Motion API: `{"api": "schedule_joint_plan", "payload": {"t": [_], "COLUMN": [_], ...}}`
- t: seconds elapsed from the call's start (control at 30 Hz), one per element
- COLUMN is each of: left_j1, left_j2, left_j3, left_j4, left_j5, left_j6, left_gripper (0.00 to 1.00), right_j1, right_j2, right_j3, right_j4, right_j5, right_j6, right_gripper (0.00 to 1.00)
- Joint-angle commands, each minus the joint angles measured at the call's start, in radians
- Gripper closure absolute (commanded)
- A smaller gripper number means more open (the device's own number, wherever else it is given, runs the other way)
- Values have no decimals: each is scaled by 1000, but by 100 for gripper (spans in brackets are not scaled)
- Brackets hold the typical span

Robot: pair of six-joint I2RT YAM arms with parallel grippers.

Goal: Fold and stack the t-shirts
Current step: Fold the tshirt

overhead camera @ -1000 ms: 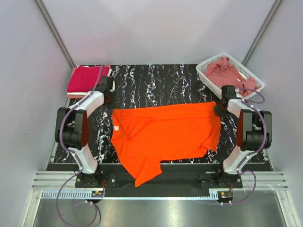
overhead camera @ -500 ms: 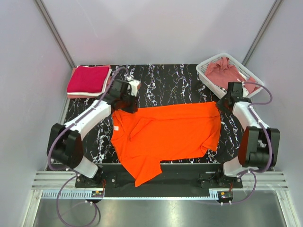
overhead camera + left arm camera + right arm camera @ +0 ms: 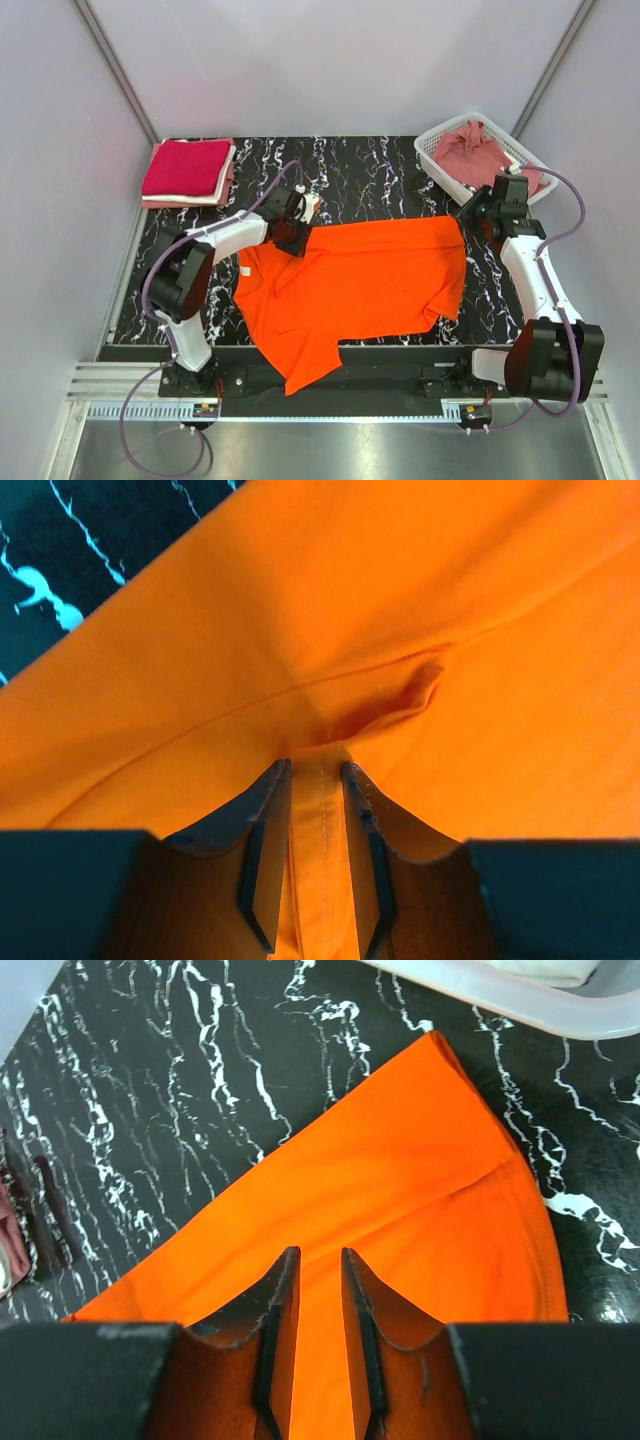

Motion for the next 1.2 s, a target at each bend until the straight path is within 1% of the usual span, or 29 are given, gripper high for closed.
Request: {"api": "schedule_joint_plan", "payload": {"t": [0.0, 0.13, 0.27, 0.3, 0.33, 0.37, 0.47, 0.57, 0.6, 0.67, 0.7, 0.73, 0.77, 0.8, 0.83, 0.9, 0.93, 0.97, 1.0, 1.03, 1.07, 1.1, 1.13, 1.17], "left_j1": [-11, -37, -98, -103, -108, -114, -154, -160, -161, -155, -149, -128, -111, -89, -47, -17, -10, -8, -8, -5, 0, 6, 12, 15], "left_j2": [5, -15, -70, -70, -72, -79, -160, -287, -312, -375, -387, -397, -409, -412, -417, -441, -455, -496, -524, -551, -600, -618, -633, -650], "left_j3": [61, 32, -39, -63, -79, -94, -132, -114, -96, -87, -85, -86, -93, -118, -138, -212, -241, -307, -344, -378, -436, -454, -468, -476], "left_j4": [68, 63, 65, 59, 59, 59, 65, 53, 42, 8, -13, -55, -69, -78, -83, -70, -43, -21, 5, 52, 71, 86, 107, 114], "left_j5": [35, 98, 136, 167, 232, 245, 216, 170, 144, 23, -36, -137, -175, -186, -160, -123, -129, -143, -217, -250, -276, -295, -283, -272], "left_j6": [6, -9, -66, -79, -119, -136, -156, -162, -161, -159, -162, -173, -181, -191, -216, -240, -272, -296, -334, -436, -490, -539, -593, -602], "left_gripper": [67, 67, 68, 68, 68, 68, 67, 64, 64, 63, 62, 62, 62, 62, 63, 63, 63, 63, 63, 62, 60, 60, 59, 59], "right_j1": [-5, -5, -5, -5, -5, -5, -5, -5, 3, 32, 61, 152, 204, 250, 337, 415, 489, 532, 564, 592, 642, 661, 681, 713], "right_j2": [-33, -40, -39, -37, -34, -34, -37, -34, -28, 9, 22, 50, 64, 79, 113, 150, 191, 214, 240, 295, 326, 357, 421, 452], "right_j3": [-4, -1, -4, -4, -4, -4, -1, -10, -13, -16, -16, -12, -5, -4, -8, -28, -30, -6, 14, 34, 79, 102, 126, 180], "right_j4": [4, 4, 6, 6, 6, 6, 10, 29, 36, 62, 64, 65, 69, 73, 116, 177, 228, 236, 236, 231, 225, 214, 188, 175], "right_j5": [-54, -45, -43, -43, -47, -54, -74, -109, -130, -173, -167, -126, -95, -69, -43, -35, -12, 9, 35, 66, 74, 72, 65, 57], "right_j6": [-16, -21, -22, -22, -19, -21, -21, -8, 8, 27, 51, 68, 85, 150, 200, 330, 359, 380, 416, 436, 462, 520, 545, 562], "right_gripper": [70, 70, 69, 69, 69, 69, 69, 69, 69, 69, 68, 67, 66, 66, 66, 65, 64, 63, 64, 64, 68, 70, 72, 72]}}
